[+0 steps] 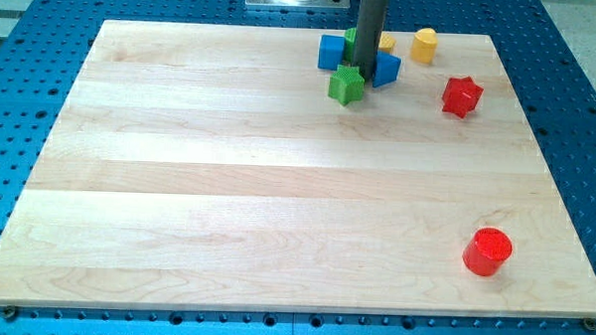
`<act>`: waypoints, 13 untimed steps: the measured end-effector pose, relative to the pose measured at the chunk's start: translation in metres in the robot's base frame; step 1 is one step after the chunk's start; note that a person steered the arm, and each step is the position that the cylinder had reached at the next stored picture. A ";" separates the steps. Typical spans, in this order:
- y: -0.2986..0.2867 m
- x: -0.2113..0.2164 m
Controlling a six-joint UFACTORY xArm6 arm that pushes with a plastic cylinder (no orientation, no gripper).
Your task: Separate green circlegreen starblue cube and triangle from the group of blocks
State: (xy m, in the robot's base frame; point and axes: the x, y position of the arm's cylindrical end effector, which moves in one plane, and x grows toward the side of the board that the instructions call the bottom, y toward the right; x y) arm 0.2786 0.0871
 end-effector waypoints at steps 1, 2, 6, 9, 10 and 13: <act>-0.023 -0.026; -0.037 -0.021; 0.036 -0.021; -0.099 -0.021; -0.147 0.011; -0.162 -0.044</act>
